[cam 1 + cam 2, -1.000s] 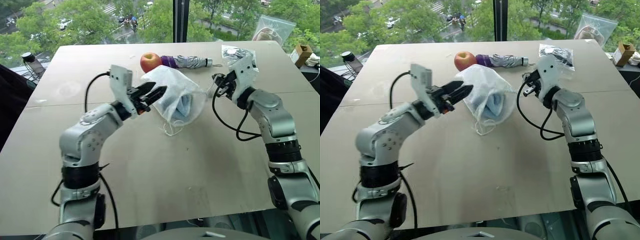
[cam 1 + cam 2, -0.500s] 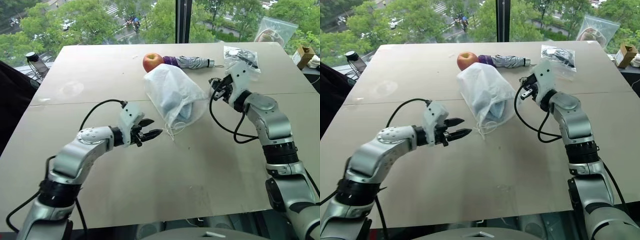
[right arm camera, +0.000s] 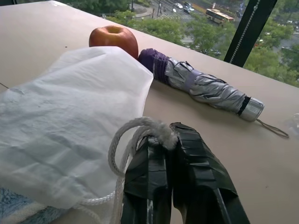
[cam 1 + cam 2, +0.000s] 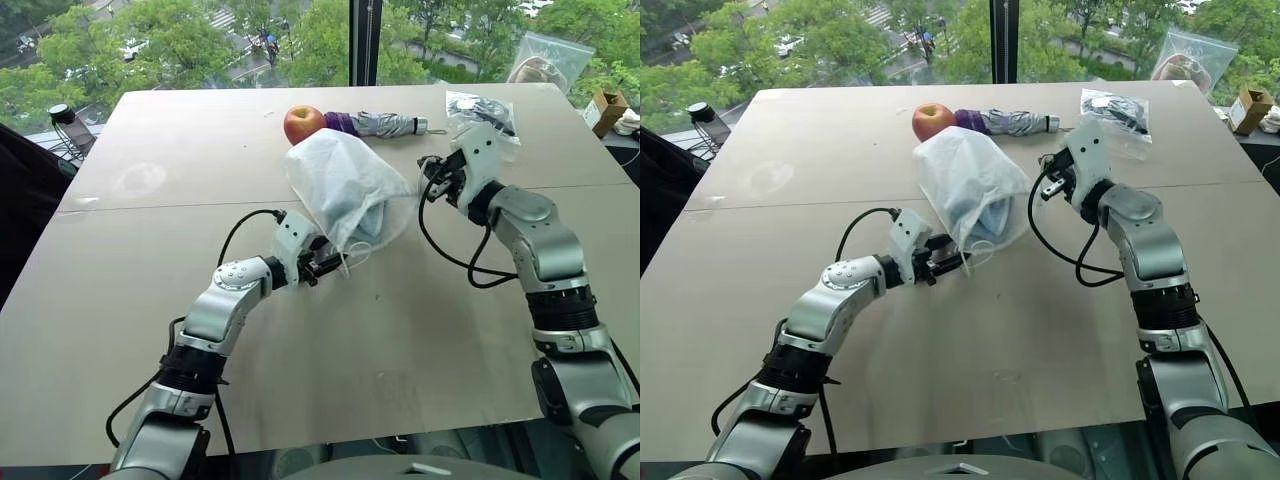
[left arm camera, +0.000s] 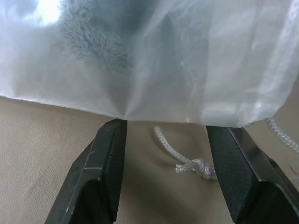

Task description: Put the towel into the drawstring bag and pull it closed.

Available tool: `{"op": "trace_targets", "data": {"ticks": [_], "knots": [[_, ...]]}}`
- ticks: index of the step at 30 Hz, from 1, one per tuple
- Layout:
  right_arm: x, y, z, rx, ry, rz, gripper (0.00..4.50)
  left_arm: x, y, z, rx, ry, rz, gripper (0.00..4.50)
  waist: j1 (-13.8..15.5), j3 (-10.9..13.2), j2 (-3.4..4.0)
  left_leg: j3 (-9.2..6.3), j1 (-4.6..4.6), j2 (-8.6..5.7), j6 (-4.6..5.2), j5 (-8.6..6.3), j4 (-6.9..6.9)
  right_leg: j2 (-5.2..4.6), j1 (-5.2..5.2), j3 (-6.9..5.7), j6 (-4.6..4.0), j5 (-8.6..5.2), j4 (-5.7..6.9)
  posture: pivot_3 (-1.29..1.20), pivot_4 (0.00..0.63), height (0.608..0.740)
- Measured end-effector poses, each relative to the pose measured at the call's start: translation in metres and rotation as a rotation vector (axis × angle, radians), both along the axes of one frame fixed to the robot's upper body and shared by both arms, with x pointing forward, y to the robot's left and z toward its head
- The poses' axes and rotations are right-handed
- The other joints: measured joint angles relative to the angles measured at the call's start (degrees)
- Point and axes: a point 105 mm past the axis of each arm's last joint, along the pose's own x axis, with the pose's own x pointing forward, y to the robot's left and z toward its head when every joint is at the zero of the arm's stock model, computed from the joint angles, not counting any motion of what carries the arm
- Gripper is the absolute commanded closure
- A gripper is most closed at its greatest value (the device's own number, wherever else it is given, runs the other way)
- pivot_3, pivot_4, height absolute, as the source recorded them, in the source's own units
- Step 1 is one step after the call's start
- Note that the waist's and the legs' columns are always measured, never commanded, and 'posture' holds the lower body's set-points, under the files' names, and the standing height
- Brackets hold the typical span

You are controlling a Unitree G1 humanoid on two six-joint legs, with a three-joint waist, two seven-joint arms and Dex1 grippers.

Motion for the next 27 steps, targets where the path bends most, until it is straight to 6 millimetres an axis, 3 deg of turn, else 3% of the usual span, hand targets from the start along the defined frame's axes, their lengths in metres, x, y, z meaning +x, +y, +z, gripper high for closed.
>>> {"op": "trace_targets", "data": {"ticks": [8,11,15,16,26,27], "knots": [[0.000,0.000,-0.001,0.000,0.005,0.000,4.50,-0.014,-0.004,-0.007,0.193,-0.086,-0.104,1.79,-0.09,-0.06,0.06,0.02,0.04,0.02,0.01,0.00,-0.01,0.00,0.02,0.02,0.00,0.00,-0.03,0.00,0.150,0.740],[0.000,0.000,-0.001,0.000,0.005,0.000,4.50,-0.014,-0.003,-0.009,0.226,-0.108,-0.108,2.50,-0.11,-0.10,0.11,0.04,0.10,0.03,0.01,-0.01,0.00,0.00,0.08,0.04,0.00,0.00,-0.01,0.00,0.150,0.740],[0.000,0.001,-0.001,0.001,0.006,0.002,4.50,-0.018,-0.006,-0.014,0.225,-0.111,-0.115,4.23,-0.18,-0.12,0.14,0.16,0.66,0.04,0.02,-0.01,-0.03,0.02,0.53,0.17,-0.02,-0.02,0.03,0.00,0.150,0.740],[0.000,0.001,-0.001,0.001,0.006,0.002,4.50,-0.018,-0.006,-0.016,0.222,-0.109,-0.110,4.46,-0.18,-0.12,0.14,0.17,0.78,0.04,0.02,-0.01,-0.04,0.02,0.63,0.18,-0.02,-0.03,0.03,0.00,0.150,0.740],[0.000,0.001,-0.002,-0.002,0.007,0.003,4.50,-0.014,0.001,-0.019,0.129,-0.111,0.049,4.46,-0.45,-0.12,0.14,0.25,1.31,0.14,0.04,0.01,-0.04,0.05,0.98,0.36,-0.27,-0.06,0.09,0.00,0.150,0.740],[0.002,-0.001,-0.001,-0.002,-0.006,-0.014,4.50,-0.010,0.017,-0.016,0.093,-0.125,0.176,4.46,-0.76,-0.12,0.14,0.28,1.28,0.20,0.04,0.01,-0.09,0.07,0.93,0.40,-0.11,0.04,0.06,0.00,0.150,0.740]]}}
